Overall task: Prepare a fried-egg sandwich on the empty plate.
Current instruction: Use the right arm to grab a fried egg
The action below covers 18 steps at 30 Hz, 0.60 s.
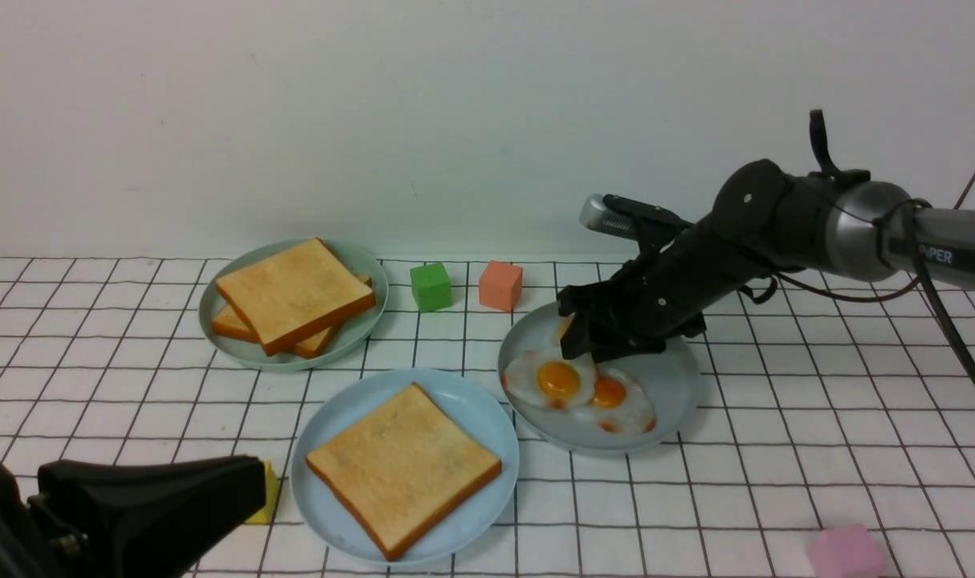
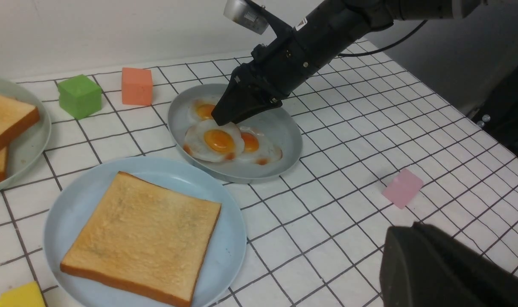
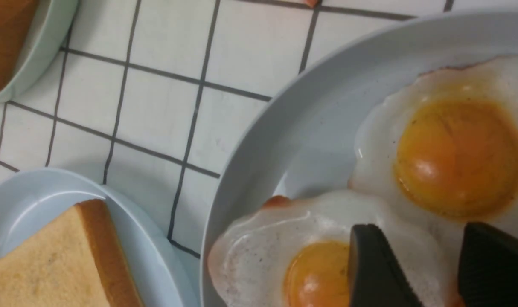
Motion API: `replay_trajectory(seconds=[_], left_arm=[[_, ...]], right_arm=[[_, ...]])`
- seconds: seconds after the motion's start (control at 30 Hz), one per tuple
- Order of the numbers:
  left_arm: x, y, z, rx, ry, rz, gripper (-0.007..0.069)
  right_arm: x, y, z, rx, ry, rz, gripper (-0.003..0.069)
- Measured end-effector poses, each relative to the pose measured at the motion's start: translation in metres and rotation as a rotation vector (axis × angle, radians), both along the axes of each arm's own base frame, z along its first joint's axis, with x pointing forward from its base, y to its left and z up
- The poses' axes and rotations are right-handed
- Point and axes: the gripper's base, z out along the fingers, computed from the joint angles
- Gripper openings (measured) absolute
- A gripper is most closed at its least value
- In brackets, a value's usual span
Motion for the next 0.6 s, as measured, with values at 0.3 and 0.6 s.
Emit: replay_trajectory(seconds=[0.3, 0.6], left_arm=[[0.0000, 0.0000, 0.0000, 0.000, 0.000, 0.000, -0.0009], [0.0000, 0.0000, 0.0001, -0.001, -0.001, 0.000, -0.0002]], right_arm=[[-0.0017, -0.0023, 0.0037, -0.038, -0.012, 0.029, 0.0316], [-0.0043, -0.0020, 0.0031, -0.047, 0.007, 0.049, 0.0316]])
